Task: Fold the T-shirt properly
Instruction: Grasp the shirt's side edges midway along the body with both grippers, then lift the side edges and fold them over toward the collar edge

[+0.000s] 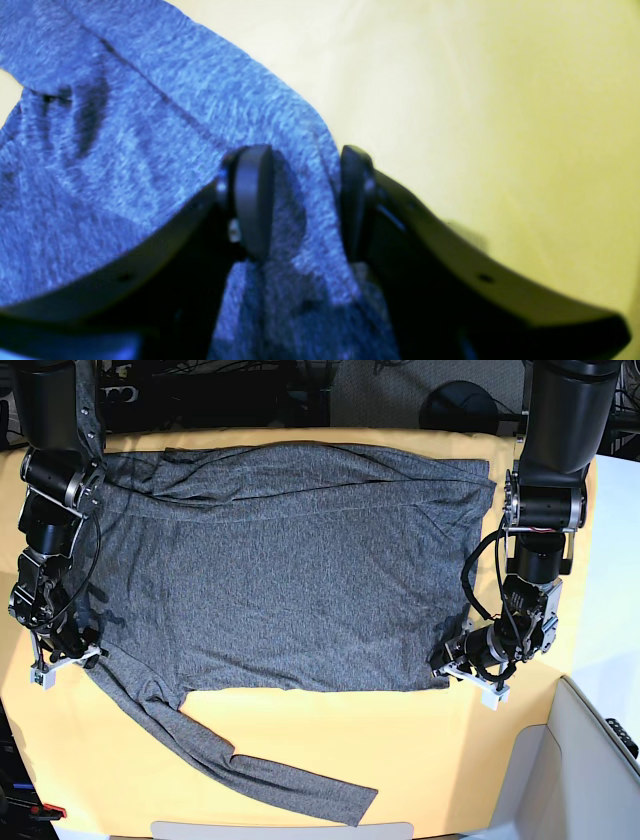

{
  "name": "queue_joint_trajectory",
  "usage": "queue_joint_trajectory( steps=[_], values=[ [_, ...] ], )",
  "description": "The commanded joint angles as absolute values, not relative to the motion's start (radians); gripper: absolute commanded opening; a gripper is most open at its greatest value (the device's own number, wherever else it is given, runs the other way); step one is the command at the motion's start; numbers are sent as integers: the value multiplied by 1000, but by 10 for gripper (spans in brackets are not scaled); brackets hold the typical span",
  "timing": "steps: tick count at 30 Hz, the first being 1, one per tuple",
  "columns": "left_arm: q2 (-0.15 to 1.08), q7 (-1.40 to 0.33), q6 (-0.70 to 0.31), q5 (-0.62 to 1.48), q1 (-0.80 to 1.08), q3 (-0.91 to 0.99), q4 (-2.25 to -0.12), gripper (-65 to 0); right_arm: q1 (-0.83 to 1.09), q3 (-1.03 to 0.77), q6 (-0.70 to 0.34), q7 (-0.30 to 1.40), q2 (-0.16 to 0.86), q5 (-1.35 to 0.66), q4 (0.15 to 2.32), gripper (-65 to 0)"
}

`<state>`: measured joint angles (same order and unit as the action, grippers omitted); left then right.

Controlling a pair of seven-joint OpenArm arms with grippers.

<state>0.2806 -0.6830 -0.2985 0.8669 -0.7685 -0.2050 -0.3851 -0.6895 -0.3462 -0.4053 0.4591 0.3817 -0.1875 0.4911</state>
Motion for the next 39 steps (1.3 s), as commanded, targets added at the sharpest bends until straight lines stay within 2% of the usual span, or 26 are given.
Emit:
queue_joint_trajectory(
  steps=[1, 6, 10, 23, 39],
  values=[
    [285, -702, -294, 849, -791, -208, -394, -643, -702, -341, -427, 493, 383, -191, 493, -482],
    [285, -702, -294, 849, -789, -208, -394, -643, -702, -341, -427, 493, 381, -191, 493, -607],
    [285, -702, -294, 849, -782, -206, -394, -643, -700, -341, -427, 489, 381, -191, 499, -650],
    [283, -700, -294, 849, -777, -206, -401, -643, -558, -340, -427, 460, 380, -188, 723, -650],
    [302, -704, -294, 851, -677, -197, -631, -643, -424, -340, -427, 460, 380, -188, 1020, -650]
  ],
)
